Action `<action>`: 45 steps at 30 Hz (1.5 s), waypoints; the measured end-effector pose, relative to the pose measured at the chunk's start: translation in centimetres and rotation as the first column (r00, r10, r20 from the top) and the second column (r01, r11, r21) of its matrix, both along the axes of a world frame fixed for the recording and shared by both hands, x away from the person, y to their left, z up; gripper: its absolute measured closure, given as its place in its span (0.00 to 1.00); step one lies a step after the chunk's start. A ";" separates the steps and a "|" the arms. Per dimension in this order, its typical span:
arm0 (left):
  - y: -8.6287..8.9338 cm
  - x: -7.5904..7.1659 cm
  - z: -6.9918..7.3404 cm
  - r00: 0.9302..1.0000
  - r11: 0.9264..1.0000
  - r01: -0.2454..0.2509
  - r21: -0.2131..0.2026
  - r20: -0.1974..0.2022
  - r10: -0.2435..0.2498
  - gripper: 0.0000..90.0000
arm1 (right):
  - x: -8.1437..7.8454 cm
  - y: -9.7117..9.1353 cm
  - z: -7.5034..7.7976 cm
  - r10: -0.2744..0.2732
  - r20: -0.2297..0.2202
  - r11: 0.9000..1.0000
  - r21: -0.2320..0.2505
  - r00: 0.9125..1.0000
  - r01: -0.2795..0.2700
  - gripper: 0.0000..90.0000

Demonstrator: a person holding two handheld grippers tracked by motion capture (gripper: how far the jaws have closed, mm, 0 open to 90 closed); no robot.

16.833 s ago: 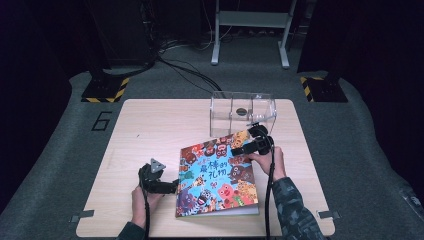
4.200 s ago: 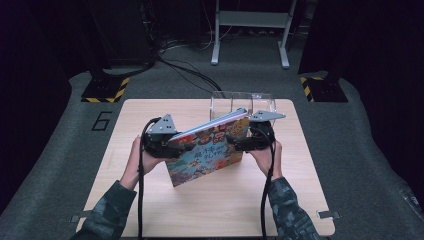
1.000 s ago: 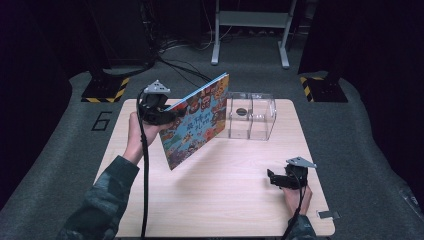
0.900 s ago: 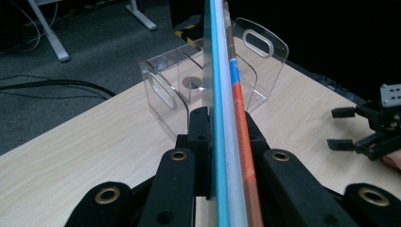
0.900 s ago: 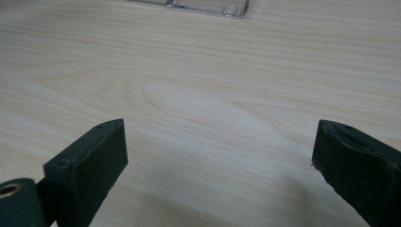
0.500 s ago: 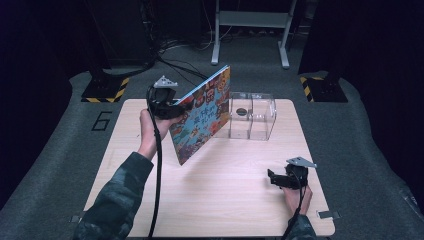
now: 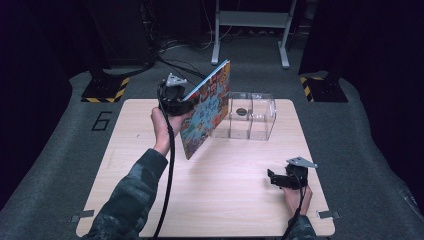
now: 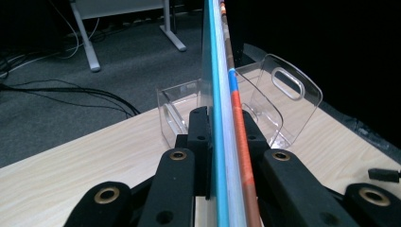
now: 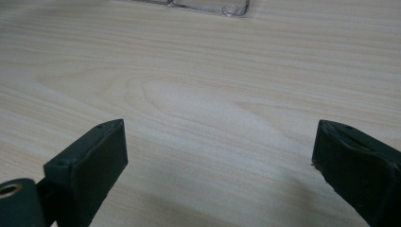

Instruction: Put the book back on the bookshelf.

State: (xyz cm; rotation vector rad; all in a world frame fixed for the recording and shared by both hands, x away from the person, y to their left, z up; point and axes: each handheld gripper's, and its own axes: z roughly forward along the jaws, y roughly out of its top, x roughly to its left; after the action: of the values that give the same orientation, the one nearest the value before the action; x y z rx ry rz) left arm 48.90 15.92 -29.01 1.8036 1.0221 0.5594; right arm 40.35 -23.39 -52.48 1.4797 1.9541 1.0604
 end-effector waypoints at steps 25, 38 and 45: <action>-2.7 2.0 -2.7 0.997 0.997 -0.072 -0.023 0.038 0.073 0.89 | 0.0 0.1 0.0 0.000 0.001 1.000 -0.005 1.000 0.000 0.04; -4.1 2.8 -3.9 0.993 0.994 -0.109 -0.024 0.034 0.110 0.89 | 0.1 0.1 0.0 0.006 0.005 1.000 -0.014 1.000 -0.006 0.04; -4.1 3.2 -4.4 0.992 0.991 -0.125 -0.044 0.017 0.126 0.89 | 0.0 0.2 0.0 0.004 0.001 1.000 -0.014 1.000 -0.004 0.04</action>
State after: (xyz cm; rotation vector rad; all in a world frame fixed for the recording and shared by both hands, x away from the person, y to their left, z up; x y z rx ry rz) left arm 52.07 11.80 -33.38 1.7017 1.1319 0.6262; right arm 40.38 -23.17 -52.53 1.4680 1.9612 1.0468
